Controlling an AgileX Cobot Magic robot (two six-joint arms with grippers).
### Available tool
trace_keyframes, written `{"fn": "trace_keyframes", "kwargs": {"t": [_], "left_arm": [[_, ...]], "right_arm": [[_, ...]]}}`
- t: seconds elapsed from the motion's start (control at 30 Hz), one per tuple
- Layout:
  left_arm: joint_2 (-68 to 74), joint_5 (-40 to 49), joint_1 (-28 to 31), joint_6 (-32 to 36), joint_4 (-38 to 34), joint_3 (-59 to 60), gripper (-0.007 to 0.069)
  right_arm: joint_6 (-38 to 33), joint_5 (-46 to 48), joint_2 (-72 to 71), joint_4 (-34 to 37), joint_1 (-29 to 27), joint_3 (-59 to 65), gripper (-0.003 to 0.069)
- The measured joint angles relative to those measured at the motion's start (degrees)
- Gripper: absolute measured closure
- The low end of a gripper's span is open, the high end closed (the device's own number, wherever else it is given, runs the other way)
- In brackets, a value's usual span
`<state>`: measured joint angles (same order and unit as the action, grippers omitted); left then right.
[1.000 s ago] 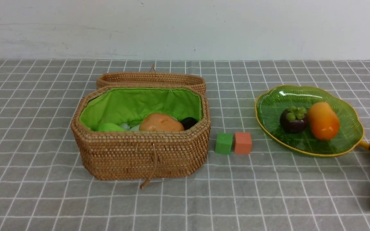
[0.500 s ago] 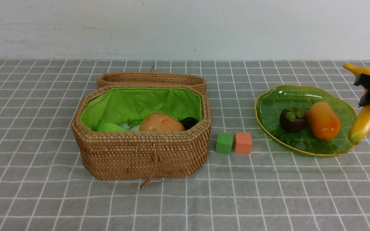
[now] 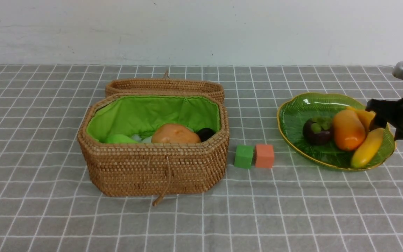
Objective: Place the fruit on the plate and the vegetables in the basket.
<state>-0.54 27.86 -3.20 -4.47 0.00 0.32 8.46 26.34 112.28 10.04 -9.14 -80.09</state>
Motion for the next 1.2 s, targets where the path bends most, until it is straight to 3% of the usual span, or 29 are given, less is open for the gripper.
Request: {"fn": "trace_keyframes", "kwargs": {"t": [0.17,0.27,0.37,0.47,0.5,0.53,0.6,0.63,0.67,0.73,0.97,1.2], "left_arm": [[0.0,0.0,0.0,0.0,0.0,0.0,0.0386],[0.0,0.0,0.0,0.0,0.0,0.0,0.0386],[0.0,0.0,0.0,0.0,0.0,0.0,0.0386],[0.0,0.0,0.0,0.0,0.0,0.0,0.0386],[0.0,0.0,0.0,0.0,0.0,0.0,0.0386],[0.0,0.0,0.0,0.0,0.0,0.0,0.0386],[0.0,0.0,0.0,0.0,0.0,0.0,0.0386],[0.0,0.0,0.0,0.0,0.0,0.0,0.0386],[0.0,0.0,0.0,0.0,0.0,0.0,0.0386],[0.0,0.0,0.0,0.0,0.0,0.0,0.0386],[0.0,0.0,0.0,0.0,0.0,0.0,0.0386],[0.0,0.0,0.0,0.0,0.0,0.0,0.0386]], "right_arm": [[-0.4,4.1,-4.3,0.0,0.0,0.0,0.0043],[-0.5,7.5,-8.7,0.0,0.0,0.0,0.0060],[-0.7,13.4,-15.4,0.0,0.0,0.2,0.0130],[-3.1,19.7,-26.3,0.0,0.0,3.2,0.0292],[-5.0,21.4,-30.2,-0.1,0.0,5.0,0.0376],[-5.3,21.8,-30.8,-0.1,0.0,5.3,0.0389],[-8.9,27.3,-38.6,-0.7,0.0,8.5,0.0543],[-8.9,27.7,-39.2,-0.8,0.0,8.7,0.0554],[-10.2,31.4,-43.4,-1.1,0.0,9.7,0.0633],[-10.8,34.9,-47.3,-1.5,0.0,10.1,0.0668],[-11.1,44.8,-62.8,-1.7,0.0,10.2,0.0676],[-12.9,46.1,-74.2,-2.7,0.0,10.2,0.0674]]}}
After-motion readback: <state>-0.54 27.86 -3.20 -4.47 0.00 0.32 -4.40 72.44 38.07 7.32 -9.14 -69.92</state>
